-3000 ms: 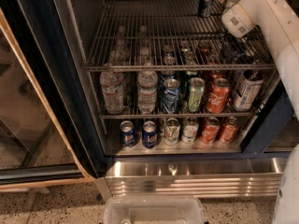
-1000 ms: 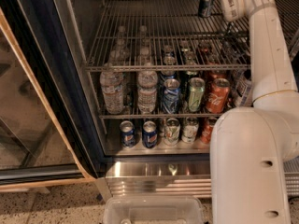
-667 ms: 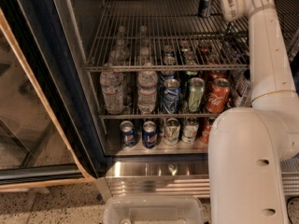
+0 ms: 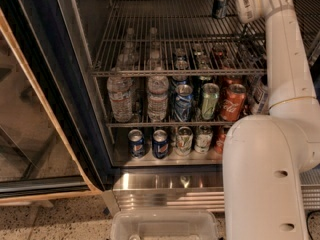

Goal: Pick redbull can from top shelf of fridge

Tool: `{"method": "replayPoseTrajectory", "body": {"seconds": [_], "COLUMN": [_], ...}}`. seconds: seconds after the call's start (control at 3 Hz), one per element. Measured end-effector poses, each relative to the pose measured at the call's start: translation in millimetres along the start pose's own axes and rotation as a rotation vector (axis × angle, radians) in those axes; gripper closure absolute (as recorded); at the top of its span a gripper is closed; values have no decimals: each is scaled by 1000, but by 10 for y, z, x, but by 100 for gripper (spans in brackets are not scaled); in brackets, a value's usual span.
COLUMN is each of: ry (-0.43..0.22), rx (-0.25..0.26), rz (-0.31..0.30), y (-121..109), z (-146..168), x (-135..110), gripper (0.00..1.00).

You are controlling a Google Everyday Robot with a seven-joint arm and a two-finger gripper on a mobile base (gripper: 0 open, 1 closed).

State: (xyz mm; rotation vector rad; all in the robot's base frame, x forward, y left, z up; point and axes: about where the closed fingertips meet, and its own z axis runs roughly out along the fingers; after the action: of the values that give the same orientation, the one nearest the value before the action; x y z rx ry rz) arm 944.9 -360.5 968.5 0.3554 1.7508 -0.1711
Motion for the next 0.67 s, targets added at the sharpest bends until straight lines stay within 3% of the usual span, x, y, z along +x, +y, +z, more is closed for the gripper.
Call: {"method": "replayPoseTrajectory", "body": {"seconds": [0.33, 0.67], "ry": [0, -3], "rx": [0, -8], "rz": [0, -3], "y": [0, 16], "z": [0, -8], "x": [0, 7], "gripper": [100, 100]}}
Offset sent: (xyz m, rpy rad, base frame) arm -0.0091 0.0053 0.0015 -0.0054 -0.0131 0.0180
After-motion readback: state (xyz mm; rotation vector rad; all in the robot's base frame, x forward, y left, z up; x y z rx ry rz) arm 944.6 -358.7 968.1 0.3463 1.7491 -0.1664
